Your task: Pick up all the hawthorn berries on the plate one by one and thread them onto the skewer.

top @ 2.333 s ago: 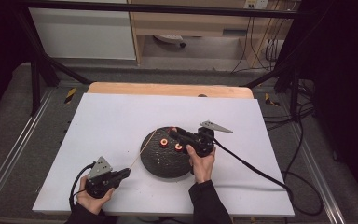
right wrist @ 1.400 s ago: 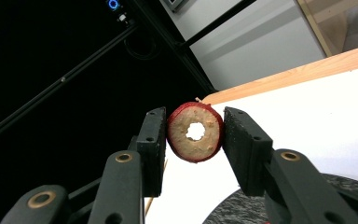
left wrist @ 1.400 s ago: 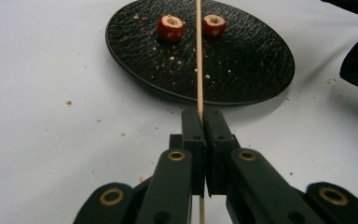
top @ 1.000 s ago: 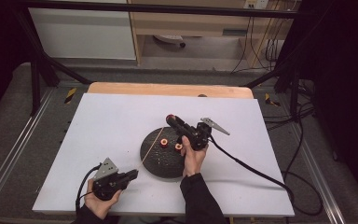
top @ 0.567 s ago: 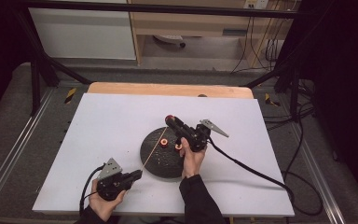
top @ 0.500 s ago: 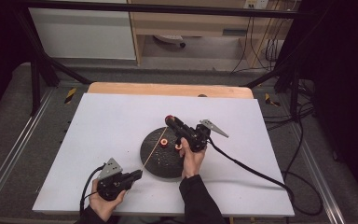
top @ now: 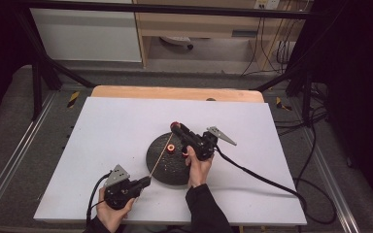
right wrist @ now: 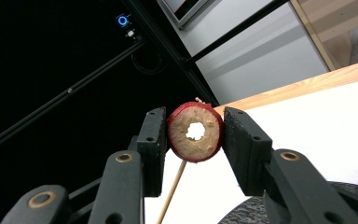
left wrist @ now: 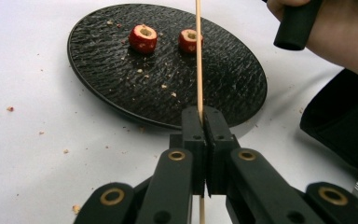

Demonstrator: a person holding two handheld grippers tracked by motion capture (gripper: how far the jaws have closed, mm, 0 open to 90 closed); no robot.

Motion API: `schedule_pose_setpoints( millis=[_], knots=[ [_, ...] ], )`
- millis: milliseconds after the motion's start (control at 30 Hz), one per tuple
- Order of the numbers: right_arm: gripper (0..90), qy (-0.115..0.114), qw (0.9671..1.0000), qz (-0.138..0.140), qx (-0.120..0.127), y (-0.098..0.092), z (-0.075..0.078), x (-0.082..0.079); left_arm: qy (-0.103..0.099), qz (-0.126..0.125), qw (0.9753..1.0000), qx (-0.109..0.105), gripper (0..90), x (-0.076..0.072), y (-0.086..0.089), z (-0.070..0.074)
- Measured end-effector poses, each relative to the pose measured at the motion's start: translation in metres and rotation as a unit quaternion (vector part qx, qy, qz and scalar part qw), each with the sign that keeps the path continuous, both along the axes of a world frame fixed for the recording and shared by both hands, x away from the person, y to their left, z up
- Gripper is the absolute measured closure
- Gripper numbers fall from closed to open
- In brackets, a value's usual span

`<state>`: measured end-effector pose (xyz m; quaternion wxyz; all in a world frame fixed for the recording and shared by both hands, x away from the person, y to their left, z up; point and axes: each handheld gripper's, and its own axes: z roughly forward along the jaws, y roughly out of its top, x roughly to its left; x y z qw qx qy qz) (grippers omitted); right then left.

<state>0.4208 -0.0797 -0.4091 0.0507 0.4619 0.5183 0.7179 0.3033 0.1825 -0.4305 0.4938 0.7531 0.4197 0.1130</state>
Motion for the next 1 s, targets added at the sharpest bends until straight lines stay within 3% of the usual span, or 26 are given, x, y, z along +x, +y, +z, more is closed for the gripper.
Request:
schedule_pose_setpoints(
  millis=[300,467,567,733,867,1000],
  knots=[
    [61.0,0.001,0.9999,0.002,-0.015,0.001,-0.002,-0.003,0.008,0.018,0.9998,0.003,88.6,-0.003,-0.001,0.005],
    [61.2,0.026,0.9992,0.026,-0.019,-0.003,0.003,-0.001,0.003,0.020,0.9997,0.010,88.6,-0.003,0.006,0.006],
    [61.5,0.036,0.9989,0.030,-0.003,-0.003,0.005,0.000,0.001,0.021,0.9998,0.005,88.6,-0.004,0.004,0.006],
    [61.8,0.017,0.9999,0.000,0.004,-0.002,0.005,0.000,0.004,0.025,0.9997,0.000,88.6,-0.007,-0.002,0.006],
    [61.8,0.009,1.0000,0.002,-0.002,-0.001,0.002,0.001,0.006,0.032,0.9994,-0.011,88.6,-0.005,-0.004,0.007],
    [61.8,0.012,0.9998,0.012,0.007,0.000,-0.001,-0.001,0.003,0.036,0.9993,-0.010,88.6,-0.001,-0.010,0.008]
  ],
)
